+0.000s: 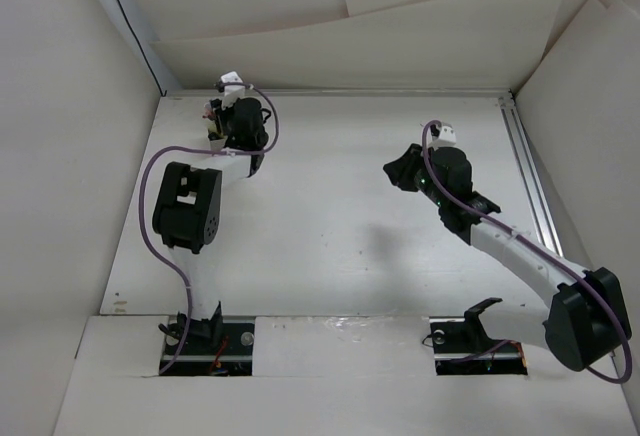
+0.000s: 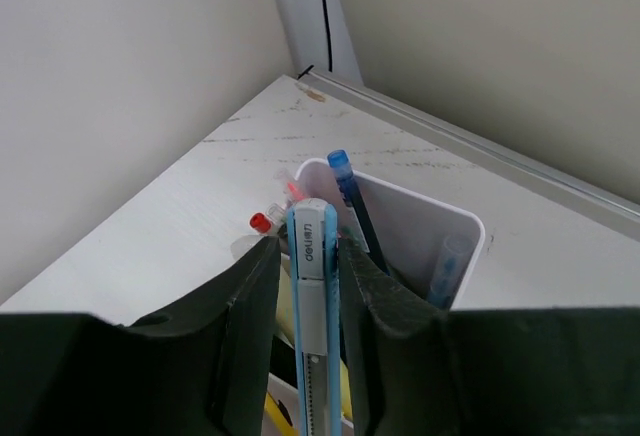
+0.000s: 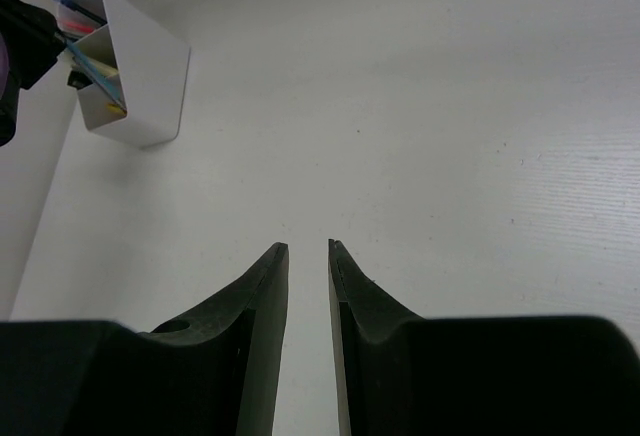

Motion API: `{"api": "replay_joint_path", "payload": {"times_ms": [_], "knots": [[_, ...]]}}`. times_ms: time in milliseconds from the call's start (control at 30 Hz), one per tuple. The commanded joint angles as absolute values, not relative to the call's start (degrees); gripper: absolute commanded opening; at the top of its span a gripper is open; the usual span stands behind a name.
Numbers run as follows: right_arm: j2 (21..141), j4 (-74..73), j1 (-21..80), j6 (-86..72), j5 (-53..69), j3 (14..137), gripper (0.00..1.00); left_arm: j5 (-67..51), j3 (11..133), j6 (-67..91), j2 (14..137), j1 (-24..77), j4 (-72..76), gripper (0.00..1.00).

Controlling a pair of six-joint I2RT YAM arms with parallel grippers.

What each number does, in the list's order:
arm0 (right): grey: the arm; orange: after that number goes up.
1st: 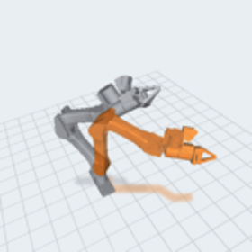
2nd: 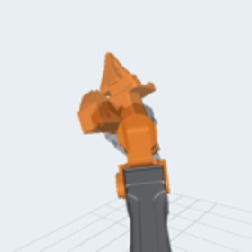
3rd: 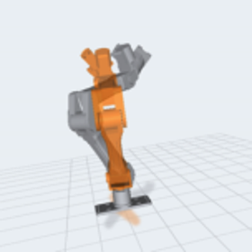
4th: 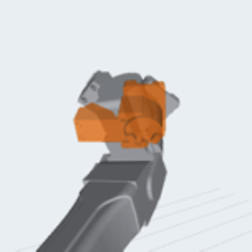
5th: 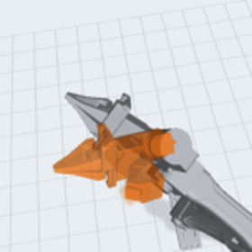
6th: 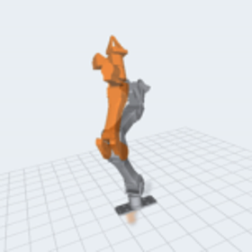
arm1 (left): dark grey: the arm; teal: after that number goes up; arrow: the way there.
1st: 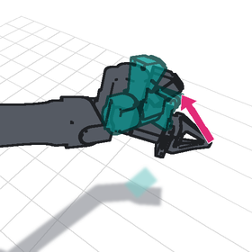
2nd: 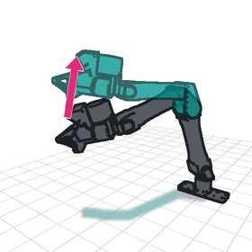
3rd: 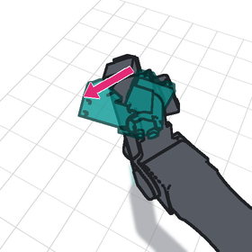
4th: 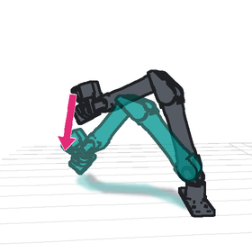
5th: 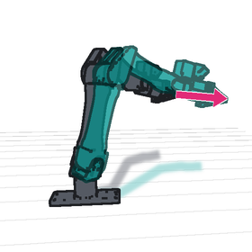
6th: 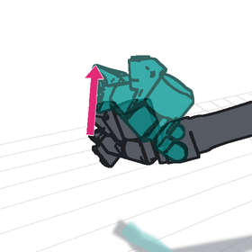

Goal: Sort the stationery into containers
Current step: Place the stationery in the storage box.

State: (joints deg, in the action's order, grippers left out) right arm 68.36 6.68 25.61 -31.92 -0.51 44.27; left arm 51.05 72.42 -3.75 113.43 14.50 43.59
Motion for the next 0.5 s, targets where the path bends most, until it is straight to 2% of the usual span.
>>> {"api": "replay_joint_path", "payload": {"times_ms": [0, 33, 133, 167, 233, 333, 367, 400, 433, 467], "knots": [[67.0, 9.9, 26.1, -31.1, 0.2, 44.3, 0.29, 52.2, 71.1, -2.4, 111.6, 14.2, 46.4, 0.28], [67.0, 9.9, 26.1, -31.1, 0.2, 44.3, 0.29, 52.2, 71.1, -2.4, 111.0, 14.2, 46.4, 0.34], [66.4, 9.9, 26.1, -31.1, 0.2, 44.3, 0.29, 51.6, 71.1, -0.8, 111.0, 14.2, 44.3, 0.43], [66.4, 9.9, 26.1, -31.1, 0.2, 44.3, 0.29, 51.6, 71.1, -0.8, 110.5, 14.2, 44.3, 0.50], [66.4, 9.9, 26.1, -31.1, 0.2, 44.3, 0.29, 51.6, 71.6, -0.8, 109.8, 14.8, 43.7, 0.55], [66.4, 9.9, 26.1, -31.1, 0.2, 44.3, 0.29, 52.1, 71.6, -0.2, 106.7, 16.0, 42.9, 0.57], [66.4, 9.9, 26.1, -31.1, 0.2, 44.3, 0.29, 51.4, 71.6, 0.3, 105.5, 16.0, 42.0, 0.62], [66.4, 9.9, 26.1, -31.1, 0.2, 44.3, 0.29, 51.4, 72.2, 0.4, 102.9, 16.8, 42.0, 0.71], [66.4, 9.9, 26.1, -31.1, 0.2, 44.3, 0.29, 50.5, 72.7, 0.9, 101.4, 17.7, 40.1, 1.00], [66.4, 9.9, 26.1, -31.1, 0.2, 44.3, 0.29, 49.6, 73.2, 1.7, 99.9, 18.2, 38.7, 1.00]]}}
